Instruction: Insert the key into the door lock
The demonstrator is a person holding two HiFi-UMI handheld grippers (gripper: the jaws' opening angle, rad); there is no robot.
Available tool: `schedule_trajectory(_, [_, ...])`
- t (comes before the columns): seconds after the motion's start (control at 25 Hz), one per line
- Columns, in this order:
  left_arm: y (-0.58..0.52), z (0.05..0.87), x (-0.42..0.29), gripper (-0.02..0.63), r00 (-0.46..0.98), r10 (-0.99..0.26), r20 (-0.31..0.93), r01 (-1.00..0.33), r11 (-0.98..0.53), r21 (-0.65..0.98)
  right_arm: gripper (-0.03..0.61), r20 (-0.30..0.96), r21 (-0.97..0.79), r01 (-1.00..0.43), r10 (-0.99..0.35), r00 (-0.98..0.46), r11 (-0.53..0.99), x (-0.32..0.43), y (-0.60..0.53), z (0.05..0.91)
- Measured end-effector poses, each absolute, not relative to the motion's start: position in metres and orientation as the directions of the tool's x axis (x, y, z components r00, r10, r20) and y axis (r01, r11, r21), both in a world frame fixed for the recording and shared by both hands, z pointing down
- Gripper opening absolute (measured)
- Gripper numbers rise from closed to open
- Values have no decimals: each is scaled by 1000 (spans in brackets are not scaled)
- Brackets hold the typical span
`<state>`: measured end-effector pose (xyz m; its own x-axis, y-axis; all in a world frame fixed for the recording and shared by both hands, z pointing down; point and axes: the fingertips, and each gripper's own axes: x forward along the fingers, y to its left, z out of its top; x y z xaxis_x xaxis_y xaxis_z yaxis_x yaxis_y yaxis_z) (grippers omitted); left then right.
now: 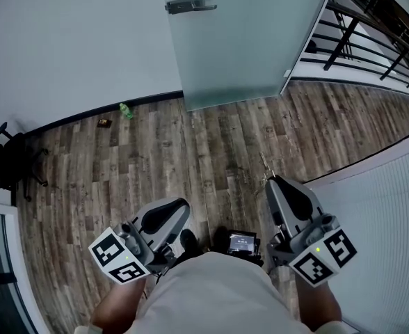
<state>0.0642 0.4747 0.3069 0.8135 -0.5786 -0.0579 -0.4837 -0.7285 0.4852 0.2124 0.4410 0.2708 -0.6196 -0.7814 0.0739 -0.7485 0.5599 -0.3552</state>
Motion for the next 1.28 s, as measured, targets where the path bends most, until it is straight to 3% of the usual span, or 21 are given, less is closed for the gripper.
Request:
schedule_trajectory(0.64, [468,312,84,20,750,-661,-27,-571,-666,480,18,100,-385,-711,-740,-666,588,243,425,294])
schedule_trajectory(1.28, [385,319,17,21,759,-649,-55,-545,-680,490,18,144,-362,-712,-718,-681,602,159,348,300])
